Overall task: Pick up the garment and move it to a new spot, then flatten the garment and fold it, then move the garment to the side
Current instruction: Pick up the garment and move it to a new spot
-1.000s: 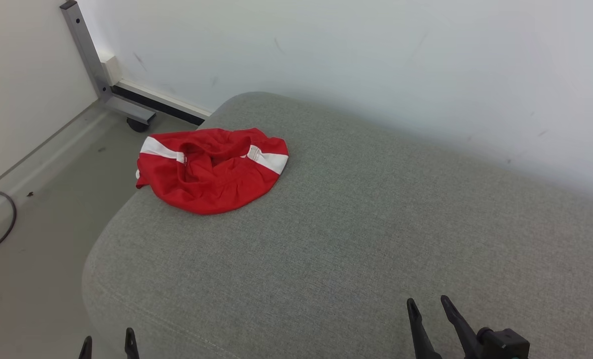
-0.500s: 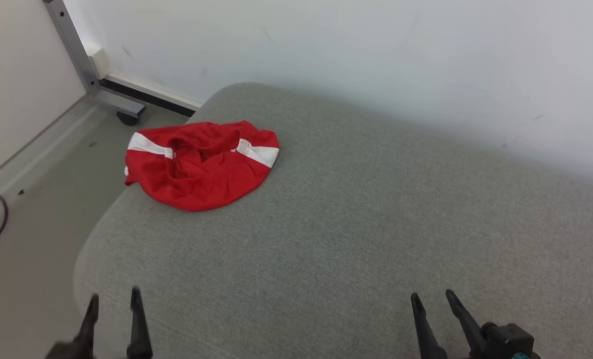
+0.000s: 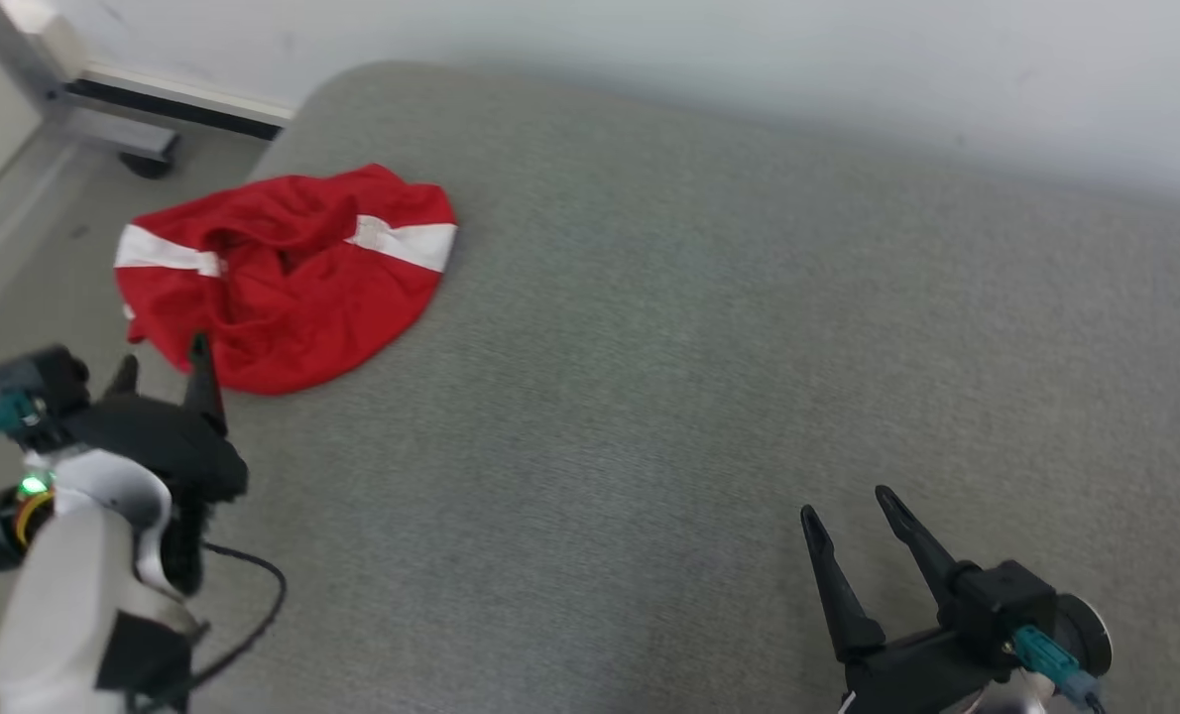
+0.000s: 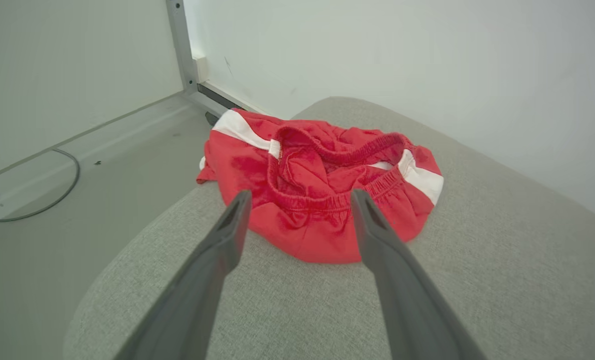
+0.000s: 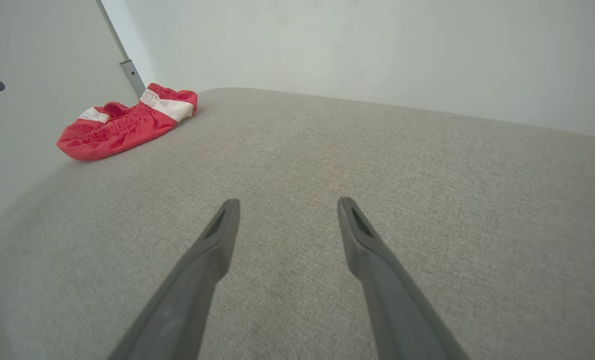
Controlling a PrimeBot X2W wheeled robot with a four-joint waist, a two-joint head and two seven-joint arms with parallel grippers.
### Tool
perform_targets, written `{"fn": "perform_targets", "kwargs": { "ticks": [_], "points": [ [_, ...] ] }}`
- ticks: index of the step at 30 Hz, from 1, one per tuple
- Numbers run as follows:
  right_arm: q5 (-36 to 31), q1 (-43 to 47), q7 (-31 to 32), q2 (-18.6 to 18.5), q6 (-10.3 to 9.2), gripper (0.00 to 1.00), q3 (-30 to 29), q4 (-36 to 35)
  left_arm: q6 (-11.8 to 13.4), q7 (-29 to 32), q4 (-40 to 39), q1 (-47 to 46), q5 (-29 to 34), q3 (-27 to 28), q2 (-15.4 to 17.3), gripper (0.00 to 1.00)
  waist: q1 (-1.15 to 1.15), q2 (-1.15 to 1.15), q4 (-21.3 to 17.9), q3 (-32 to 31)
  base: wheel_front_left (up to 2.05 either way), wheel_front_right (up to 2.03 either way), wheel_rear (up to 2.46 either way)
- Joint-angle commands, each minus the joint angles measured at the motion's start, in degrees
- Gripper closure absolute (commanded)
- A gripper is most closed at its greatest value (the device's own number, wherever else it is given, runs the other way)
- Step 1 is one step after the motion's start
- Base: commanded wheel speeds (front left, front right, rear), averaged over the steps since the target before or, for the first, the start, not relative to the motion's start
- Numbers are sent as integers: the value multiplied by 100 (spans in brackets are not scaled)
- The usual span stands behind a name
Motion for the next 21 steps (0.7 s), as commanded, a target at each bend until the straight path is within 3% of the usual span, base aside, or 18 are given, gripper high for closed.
{"fn": "perform_targets", "kwargs": {
  "ticks": [1, 12, 21],
  "points": [
    [-29, -57, 65, -54, -15, 0, 52, -117, 34, 89, 150, -320, -63, 59, 90, 0, -2, -1, -679, 647, 0, 0, 0],
    [-74, -27, 379, -201, -15, 0, 252, -834, 131, 755, 1180, -1425, -337, 252, 630, 0, -2, -1, -1519, 1242, 0, 0, 0],
    [-77, 114, 476, -224, -15, 0, 356, -1174, 208, 1223, 1720, -1782, -320, 171, 957, 0, -2, -1, -1835, 1537, 0, 0, 0]
  ]
}}
